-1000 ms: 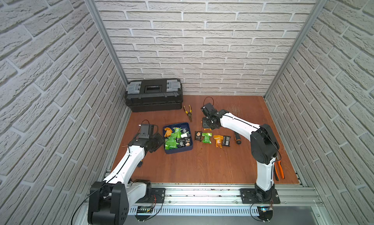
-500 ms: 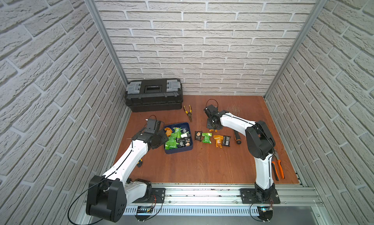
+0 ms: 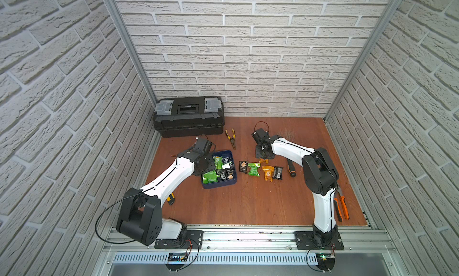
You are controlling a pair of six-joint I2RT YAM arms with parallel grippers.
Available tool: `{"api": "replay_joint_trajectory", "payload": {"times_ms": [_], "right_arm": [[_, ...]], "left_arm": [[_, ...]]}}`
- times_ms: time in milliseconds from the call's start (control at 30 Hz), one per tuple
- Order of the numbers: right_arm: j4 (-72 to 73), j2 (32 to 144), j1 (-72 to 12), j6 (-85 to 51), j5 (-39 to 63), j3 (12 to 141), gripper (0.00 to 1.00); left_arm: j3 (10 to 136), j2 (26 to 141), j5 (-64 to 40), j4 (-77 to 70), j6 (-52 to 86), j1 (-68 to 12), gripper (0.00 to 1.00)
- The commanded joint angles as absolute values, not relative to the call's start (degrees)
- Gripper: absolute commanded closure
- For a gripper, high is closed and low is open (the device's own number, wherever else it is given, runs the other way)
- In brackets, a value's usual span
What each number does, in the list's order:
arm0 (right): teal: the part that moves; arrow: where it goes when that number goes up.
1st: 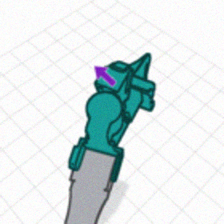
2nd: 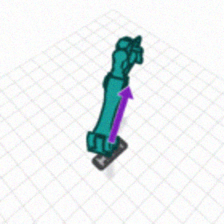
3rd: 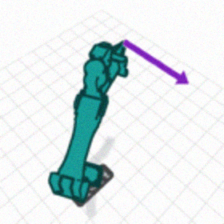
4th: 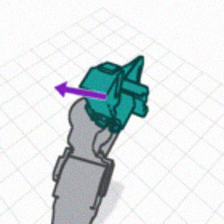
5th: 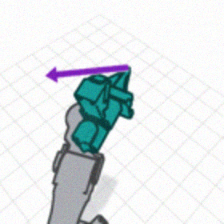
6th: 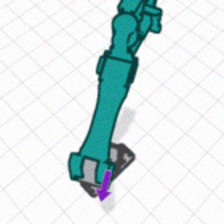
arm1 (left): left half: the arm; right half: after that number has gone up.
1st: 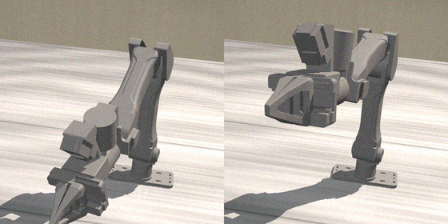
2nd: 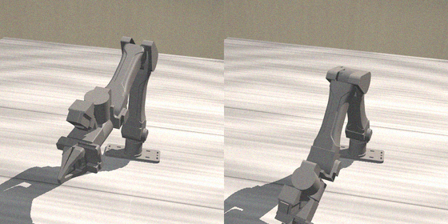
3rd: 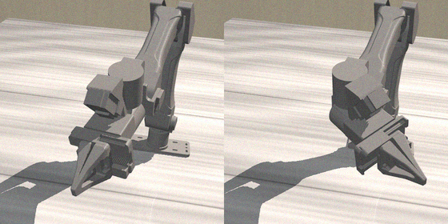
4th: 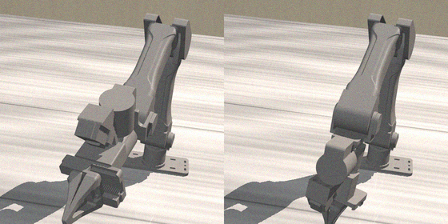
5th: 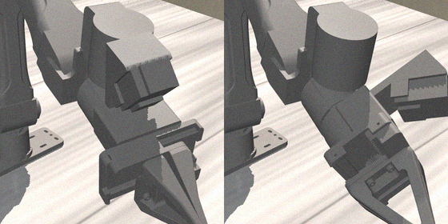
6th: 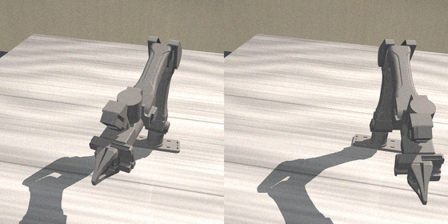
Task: Take the cookies out of the storage box
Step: Place the cookie at the center of the board, then pick up the cookie from the storage box.
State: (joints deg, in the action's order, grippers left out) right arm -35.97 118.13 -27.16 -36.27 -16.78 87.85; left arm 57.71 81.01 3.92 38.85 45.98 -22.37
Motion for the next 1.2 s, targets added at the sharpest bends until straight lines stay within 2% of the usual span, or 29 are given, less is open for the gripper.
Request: {"api": "replay_joint_trajectory", "payload": {"times_ms": [0, 133, 300, 567, 800, 900, 1167], "right_arm": [[-34.9, 110.9, -27.1, -35.8, -16.6, 85.6, 0.4], [-33.6, 105.8, -27.3, -36.6, -15.1, 81.2, 0.39], [-32.5, 100.1, -27.7, -37.7, -13.4, 75.3, 0.38], [-31.1, 92.9, -28.3, -40.2, -11.9, 67.1, 0.38], [-31.4, 91.4, -28.6, -40.8, -11.9, 65.8, 0.38], [-31.5, 91.5, -28.6, -40.4, -12.4, 66.0, 0.38], [-31.5, 91.2, -28.7, -40.3, -12.0, 66.3, 0.39]], "left_arm": [[61.2, 83.8, 6.8, 42.0, 42.5, -23.2, 0.33], [64.5, 88.9, 7.4, 43.9, 39.4, -23.5, 0.29], [66.1, 94.1, 7.2, 43.2, 37.8, -23.6, 0.34], [66.6, 98.1, 6.9, 41.9, 38.0, -23.7, 0.35], [67.4, 101.0, 6.4, 41.1, 38.0, -23.7, 0.52], [67.3, 101.9, 6.8, 41.4, 37.9, -23.8, 0.55], [66.4, 99.6, 8.2, 41.7, 38.0, -23.9, 0.7]]}}
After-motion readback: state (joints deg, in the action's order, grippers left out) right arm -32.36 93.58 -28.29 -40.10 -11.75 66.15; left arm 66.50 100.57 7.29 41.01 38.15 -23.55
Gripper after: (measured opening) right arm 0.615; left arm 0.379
